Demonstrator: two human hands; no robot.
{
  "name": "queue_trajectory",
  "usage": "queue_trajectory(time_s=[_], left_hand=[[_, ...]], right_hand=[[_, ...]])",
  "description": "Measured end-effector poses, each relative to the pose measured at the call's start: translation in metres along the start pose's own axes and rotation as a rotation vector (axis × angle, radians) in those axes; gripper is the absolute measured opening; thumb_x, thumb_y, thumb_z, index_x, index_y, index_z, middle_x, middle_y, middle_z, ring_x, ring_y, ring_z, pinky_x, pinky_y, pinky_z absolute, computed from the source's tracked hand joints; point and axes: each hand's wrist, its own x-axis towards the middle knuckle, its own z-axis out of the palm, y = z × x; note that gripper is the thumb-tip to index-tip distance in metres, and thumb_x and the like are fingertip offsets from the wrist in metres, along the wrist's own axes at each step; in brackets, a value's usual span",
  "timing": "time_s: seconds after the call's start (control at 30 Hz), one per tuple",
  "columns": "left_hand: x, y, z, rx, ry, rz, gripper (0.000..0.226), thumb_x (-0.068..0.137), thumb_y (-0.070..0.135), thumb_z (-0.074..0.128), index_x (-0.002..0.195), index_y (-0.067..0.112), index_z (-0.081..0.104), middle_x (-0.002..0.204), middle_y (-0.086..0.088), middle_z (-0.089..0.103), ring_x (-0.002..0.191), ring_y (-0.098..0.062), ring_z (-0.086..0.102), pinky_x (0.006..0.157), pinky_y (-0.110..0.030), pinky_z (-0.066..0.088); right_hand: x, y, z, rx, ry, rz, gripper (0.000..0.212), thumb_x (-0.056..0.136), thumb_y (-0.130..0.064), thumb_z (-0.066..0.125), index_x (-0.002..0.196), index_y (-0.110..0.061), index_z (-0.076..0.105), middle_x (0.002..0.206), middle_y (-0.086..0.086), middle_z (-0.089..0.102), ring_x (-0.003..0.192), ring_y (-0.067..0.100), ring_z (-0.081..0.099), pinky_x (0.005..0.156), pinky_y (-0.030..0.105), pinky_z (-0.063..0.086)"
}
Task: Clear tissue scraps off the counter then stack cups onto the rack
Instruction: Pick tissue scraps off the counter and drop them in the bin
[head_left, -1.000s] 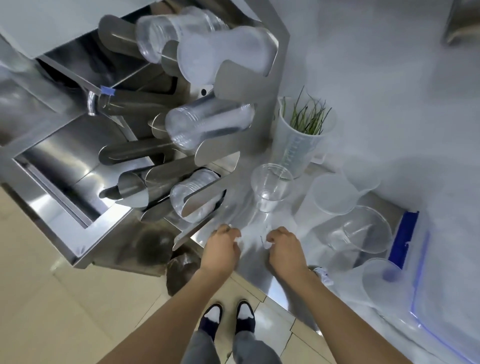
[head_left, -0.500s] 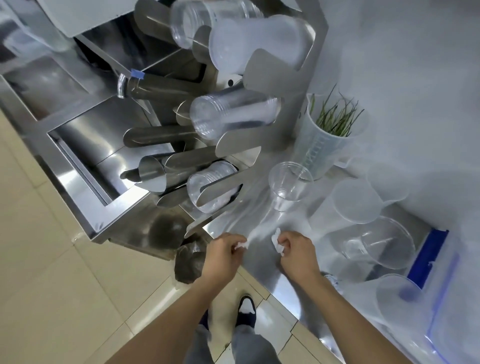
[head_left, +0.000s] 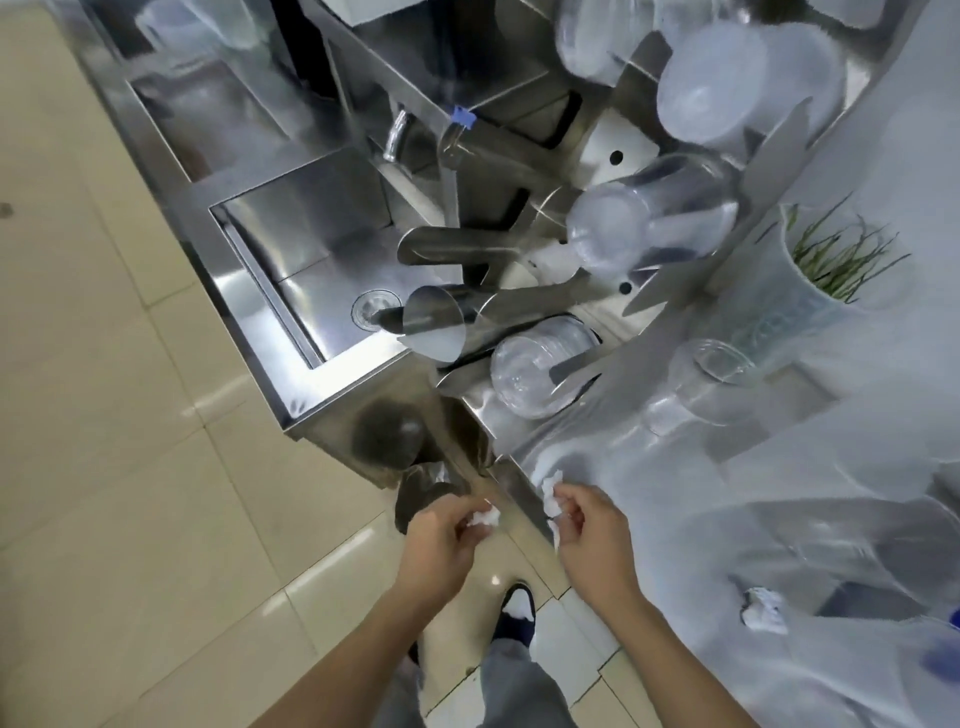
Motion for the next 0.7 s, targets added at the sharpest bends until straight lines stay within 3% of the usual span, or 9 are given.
queue_trajectory(time_s=[0.1,0.2,0.3,0.4,0.47,0.57,0.7], left_hand=[[-0.009,-0.027,-0.019,-0.033,0.045,-0.084,0.02,0.084,0.018,0.078,0.103,0.024,0.076,0.094,0.011,0.071,0.083,-0.004,0.063,0.078,-0.027,0.055],[-0.016,-0.056,-0.041,-0.055,0.09,-0.129,0.02,0.083,0.021,0.079,0.103,0.024,0.076,0.092,0.006,0.074,0.083,-0.012,0.067,0.077,-0.034,0.059],[-0.02,-0.079,-0.059,-0.159,0.118,-0.235,0.015,0.084,0.02,0.079,0.098,0.024,0.076,0.093,0.011,0.075,0.082,-0.006,0.068,0.077,-0.032,0.061],[-0.021,-0.095,-0.078,-0.377,0.122,-0.337,0.012,0.085,0.015,0.077,0.093,0.024,0.075,0.087,0.014,0.075,0.076,-0.012,0.069,0.074,-0.039,0.063],[-0.021,-0.101,-0.087,-0.589,0.104,-0.41,0.017,0.088,0.009,0.074,0.101,0.019,0.074,0.088,0.01,0.075,0.081,-0.024,0.071,0.075,-0.042,0.064],[-0.02,-0.108,-0.102,-0.925,0.019,-0.542,0.02,0.095,0.004,0.065,0.111,0.01,0.074,0.103,-0.01,0.074,0.094,-0.027,0.07,0.083,-0.035,0.062],[-0.017,-0.105,-0.111,-1.21,-0.056,-0.722,0.024,0.1,0.005,0.053,0.118,-0.005,0.066,0.118,-0.02,0.069,0.112,-0.034,0.067,0.095,-0.037,0.058]], right_hand=[[-0.002,-0.019,0.02,-0.013,-0.028,-0.005,0.024,0.087,0.004,0.059,0.101,-0.012,0.069,0.095,-0.003,0.058,0.081,0.01,0.054,0.071,0.003,0.035],[-0.007,-0.038,0.044,-0.069,-0.063,-0.002,0.023,0.087,0.0,0.062,0.102,-0.016,0.07,0.096,-0.003,0.061,0.082,0.013,0.057,0.074,0.016,0.045],[-0.013,-0.06,0.064,-0.057,-0.064,-0.031,0.017,0.085,0.0,0.066,0.094,-0.014,0.07,0.088,-0.006,0.059,0.074,0.004,0.056,0.068,0.006,0.042],[-0.019,-0.083,0.086,-0.003,-0.089,-0.042,0.016,0.085,0.002,0.065,0.09,-0.012,0.07,0.084,-0.005,0.057,0.074,0.001,0.056,0.067,0.001,0.041],[-0.024,-0.096,0.098,0.043,-0.086,-0.039,0.02,0.085,0.003,0.065,0.091,-0.015,0.071,0.086,-0.004,0.06,0.081,0.003,0.059,0.069,0.001,0.041],[-0.031,-0.116,0.117,0.118,-0.082,-0.027,0.025,0.085,0.002,0.066,0.09,-0.022,0.07,0.086,-0.007,0.062,0.081,0.002,0.06,0.072,0.005,0.044],[-0.04,-0.14,0.128,0.2,-0.061,-0.036,0.025,0.084,0.003,0.067,0.089,-0.022,0.071,0.086,-0.004,0.063,0.081,0.003,0.06,0.068,0.006,0.045]])
